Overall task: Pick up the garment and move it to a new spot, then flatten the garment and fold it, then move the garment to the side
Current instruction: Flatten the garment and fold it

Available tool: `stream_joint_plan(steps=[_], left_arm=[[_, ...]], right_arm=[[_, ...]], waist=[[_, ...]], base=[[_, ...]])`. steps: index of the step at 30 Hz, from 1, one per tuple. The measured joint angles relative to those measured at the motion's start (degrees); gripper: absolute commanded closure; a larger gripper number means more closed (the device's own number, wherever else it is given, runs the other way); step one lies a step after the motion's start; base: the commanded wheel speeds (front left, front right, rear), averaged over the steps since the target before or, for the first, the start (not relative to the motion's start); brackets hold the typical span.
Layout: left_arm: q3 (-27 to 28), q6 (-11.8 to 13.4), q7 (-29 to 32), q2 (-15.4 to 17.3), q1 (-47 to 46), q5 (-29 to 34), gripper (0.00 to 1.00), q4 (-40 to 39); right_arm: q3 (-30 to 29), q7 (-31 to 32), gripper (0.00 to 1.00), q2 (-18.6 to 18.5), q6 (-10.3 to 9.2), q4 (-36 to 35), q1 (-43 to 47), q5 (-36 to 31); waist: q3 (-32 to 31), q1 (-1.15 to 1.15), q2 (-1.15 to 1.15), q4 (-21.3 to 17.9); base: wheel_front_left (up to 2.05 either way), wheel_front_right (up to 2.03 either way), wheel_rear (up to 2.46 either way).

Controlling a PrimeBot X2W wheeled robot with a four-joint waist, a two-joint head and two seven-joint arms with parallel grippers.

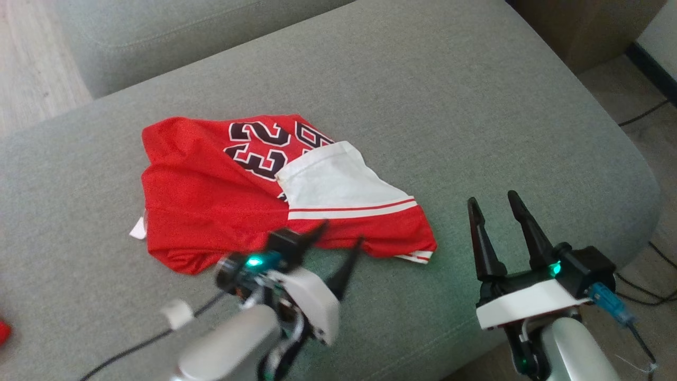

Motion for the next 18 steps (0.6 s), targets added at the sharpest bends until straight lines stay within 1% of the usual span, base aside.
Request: stream_joint_plan(steps=[4, 6, 8, 10, 13, 15, 18], left_arm=[[4.34, 2.98, -0.93, 2.46, -0.42, -1.13, 0.00, -0.54], [7.32, 3.54, -1.27, 2.71, -0.88, -3.61, 0.00, 0.19], [8.24, 3.78, -1.31, 3.15, -2.24, -4.05, 0.00, 1.51], [9.65, 3.41, -1.31, 2.94, -3.60, -5.09, 0.00, 2.78], [10.13, 2.23, -1.18, 2.76, -6.10, -5.61, 0.00, 5.59], [10.42, 1.67, -0.19, 2.68, -7.65, -6.02, 0.00, 8.13], [10.54, 0.19, 1.70, 2.65, -9.64, -6.68, 0.00, 12.04]], right_arm=[[-0.11, 0.00, 0.00, 0.00, 0.00, -0.34, -0.02, 0.02], [0.01, 0.00, 0.00, 0.01, 0.00, -0.42, -0.17, 0.12], [0.31, 0.00, 0.00, 0.01, 0.00, -0.59, -0.27, 0.19], [0.44, 0.00, 0.00, 0.01, 0.00, -0.59, -0.29, 0.19], [0.54, 0.00, 0.00, 0.01, 0.00, -0.59, -0.54, 0.19], [0.74, 0.00, 0.00, 0.01, 0.00, -0.59, -0.77, 0.24], [1.00, 0.00, 0.00, 0.01, 0.00, -0.59, -1.58, 0.70]], waist=[[1.01, 0.00, 0.00, -0.27], [1.56, 0.00, 0.00, -0.57], [2.10, 0.00, 0.00, -1.02], [2.61, 0.00, 0.00, -1.54], [3.34, 0.00, 0.00, -2.42], [3.83, 0.00, 0.00, -3.02], [4.57, 0.00, 0.00, -3.95]], base=[[0.00, 0.00, 0.00], [0.00, 0.00, 0.00], [0.00, 0.00, 0.00], [0.00, 0.00, 0.00], [0.00, 0.00, 0.00], [0.00, 0.00, 0.00], [0.00, 0.00, 0.00]])
